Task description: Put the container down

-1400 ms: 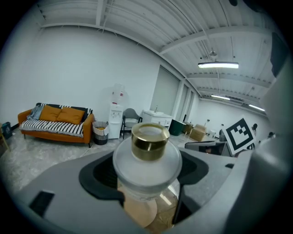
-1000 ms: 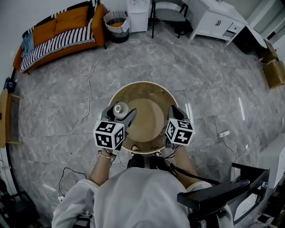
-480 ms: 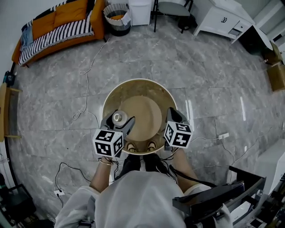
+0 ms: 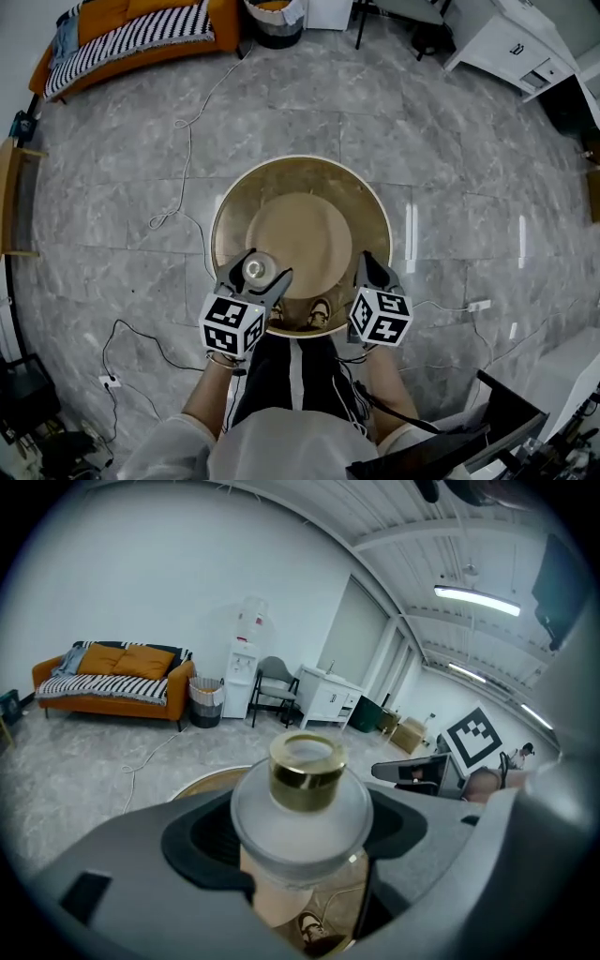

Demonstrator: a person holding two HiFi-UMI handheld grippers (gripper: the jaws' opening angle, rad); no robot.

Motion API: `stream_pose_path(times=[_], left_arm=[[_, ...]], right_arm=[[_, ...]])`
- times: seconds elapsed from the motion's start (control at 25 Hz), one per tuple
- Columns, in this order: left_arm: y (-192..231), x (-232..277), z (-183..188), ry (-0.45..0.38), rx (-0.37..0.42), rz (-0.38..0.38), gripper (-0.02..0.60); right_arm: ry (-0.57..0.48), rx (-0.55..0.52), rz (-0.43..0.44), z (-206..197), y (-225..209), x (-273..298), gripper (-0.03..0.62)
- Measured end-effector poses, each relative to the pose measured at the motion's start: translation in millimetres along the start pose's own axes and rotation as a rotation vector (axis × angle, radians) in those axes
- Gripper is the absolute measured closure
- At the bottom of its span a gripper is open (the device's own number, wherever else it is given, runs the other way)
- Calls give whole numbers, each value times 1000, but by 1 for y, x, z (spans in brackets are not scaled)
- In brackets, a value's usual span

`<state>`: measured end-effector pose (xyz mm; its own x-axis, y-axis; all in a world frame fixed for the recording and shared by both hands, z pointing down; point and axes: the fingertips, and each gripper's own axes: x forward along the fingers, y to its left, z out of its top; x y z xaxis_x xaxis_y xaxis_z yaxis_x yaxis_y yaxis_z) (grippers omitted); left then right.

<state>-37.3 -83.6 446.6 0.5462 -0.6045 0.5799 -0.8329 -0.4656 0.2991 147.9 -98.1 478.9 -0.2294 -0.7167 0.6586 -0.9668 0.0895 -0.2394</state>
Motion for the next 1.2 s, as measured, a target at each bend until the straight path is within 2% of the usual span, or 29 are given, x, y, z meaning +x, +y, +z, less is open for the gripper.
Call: stream_pose_path(times=[0.24, 0.52, 0.84, 1.2], left_arm=[[18, 41, -65, -4, -54, 3, 238], [31, 88, -124, 39, -63, 2, 238], [40, 115, -146, 78, -54, -8, 238], [49, 151, -150, 140, -24, -3, 238]], right_arm=[[46, 4, 22, -64, -11, 48, 571], [99, 24, 16, -124, -23, 89, 571], [123, 23, 12, -139, -28, 110, 571], [138, 36, 1, -141, -42, 122, 571]])
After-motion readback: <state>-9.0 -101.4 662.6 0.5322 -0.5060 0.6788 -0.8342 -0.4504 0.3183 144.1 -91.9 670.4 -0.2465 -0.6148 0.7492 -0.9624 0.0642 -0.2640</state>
